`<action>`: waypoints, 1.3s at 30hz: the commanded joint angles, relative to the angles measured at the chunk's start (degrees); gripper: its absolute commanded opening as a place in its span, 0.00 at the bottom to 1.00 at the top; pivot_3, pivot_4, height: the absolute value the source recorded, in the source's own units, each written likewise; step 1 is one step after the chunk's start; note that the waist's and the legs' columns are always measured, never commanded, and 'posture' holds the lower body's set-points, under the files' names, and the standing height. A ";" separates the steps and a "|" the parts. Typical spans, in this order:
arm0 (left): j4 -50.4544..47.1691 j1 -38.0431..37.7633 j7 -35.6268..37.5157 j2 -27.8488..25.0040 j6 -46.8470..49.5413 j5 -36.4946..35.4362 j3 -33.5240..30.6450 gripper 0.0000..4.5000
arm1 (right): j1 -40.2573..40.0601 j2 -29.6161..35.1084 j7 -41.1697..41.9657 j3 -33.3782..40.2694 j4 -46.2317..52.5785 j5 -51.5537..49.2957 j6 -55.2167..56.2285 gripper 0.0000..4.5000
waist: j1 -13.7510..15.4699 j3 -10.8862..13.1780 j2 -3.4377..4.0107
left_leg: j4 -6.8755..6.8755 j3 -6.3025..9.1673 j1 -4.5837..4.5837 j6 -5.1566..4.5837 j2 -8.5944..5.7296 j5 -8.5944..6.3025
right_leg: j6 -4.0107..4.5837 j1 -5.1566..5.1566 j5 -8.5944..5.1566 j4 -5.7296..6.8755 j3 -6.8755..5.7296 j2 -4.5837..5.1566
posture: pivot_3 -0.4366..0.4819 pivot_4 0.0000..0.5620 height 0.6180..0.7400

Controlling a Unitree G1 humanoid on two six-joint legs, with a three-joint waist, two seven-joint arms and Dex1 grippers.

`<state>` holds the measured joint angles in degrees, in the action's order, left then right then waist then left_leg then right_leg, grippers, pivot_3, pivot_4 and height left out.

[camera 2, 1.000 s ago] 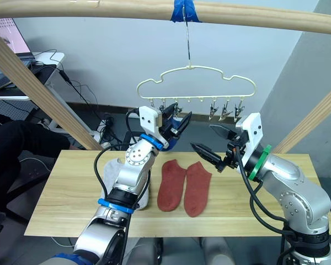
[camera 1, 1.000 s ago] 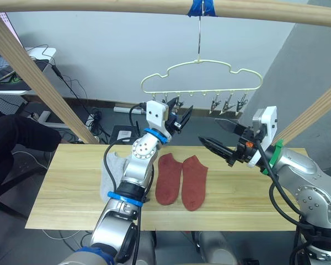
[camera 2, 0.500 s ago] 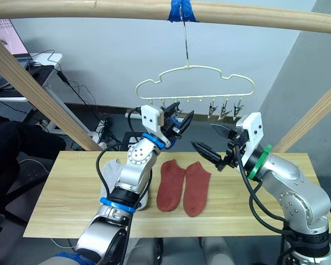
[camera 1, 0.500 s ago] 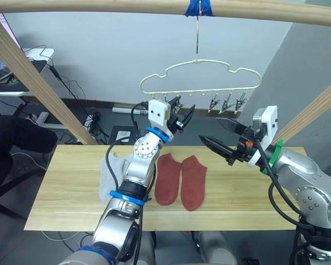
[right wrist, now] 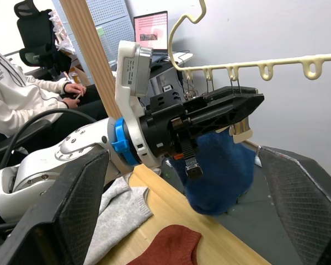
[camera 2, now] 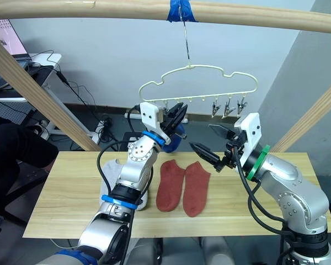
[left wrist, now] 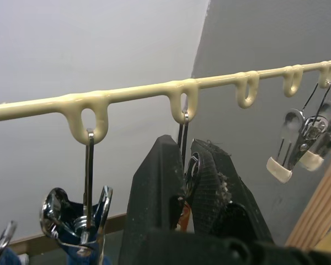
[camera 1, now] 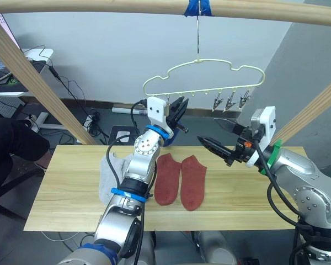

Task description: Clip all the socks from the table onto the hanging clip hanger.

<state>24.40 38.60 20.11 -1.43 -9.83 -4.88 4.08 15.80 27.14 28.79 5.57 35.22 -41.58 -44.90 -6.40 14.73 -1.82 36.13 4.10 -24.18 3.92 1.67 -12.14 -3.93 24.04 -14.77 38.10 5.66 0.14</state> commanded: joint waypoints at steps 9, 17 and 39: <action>-25.41 -2.31 1.37 -6.20 51.07 -27.64 -10.58 0.05 | 1.86 3.73 3.02 -22.35 -28.18 29.00 16.62 1.00 | -0.62 0.00 0.00 | 0.04 -0.01 0.25 -0.01 0.02 0.02 | -0.10 -0.01 -0.07 0.37 0.05 -0.04 | 0.32 0.43 1.00; -28.33 -1.71 -1.04 -10.34 66.97 -39.04 -18.39 0.05 | 9.24 -7.93 3.64 -26.23 -53.70 36.71 27.36 1.00 | -1.34 0.01 -0.01 | 0.19 0.05 0.40 -0.08 0.03 0.15 | -0.10 -0.05 -0.07 0.75 0.04 -0.11 | 0.36 0.44 1.00; -31.23 -3.75 -3.32 -12.55 70.63 -43.52 -19.21 0.05 | 8.29 -10.34 9.11 -27.29 -63.74 46.17 38.05 0.11 | -0.82 0.01 -0.01 | 0.14 0.03 1.21 -0.03 0.01 0.16 | -0.11 -0.87 -0.09 0.64 0.10 -0.09 | 0.40 0.45 1.00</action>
<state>-6.22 35.48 16.92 -13.78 60.08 -47.58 -15.05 25.29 15.67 37.48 -22.43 -29.19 3.53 -7.16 -7.22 14.74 -1.83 36.26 4.12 -22.98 3.89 1.69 -11.98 -4.04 23.17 -14.86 38.72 5.76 0.06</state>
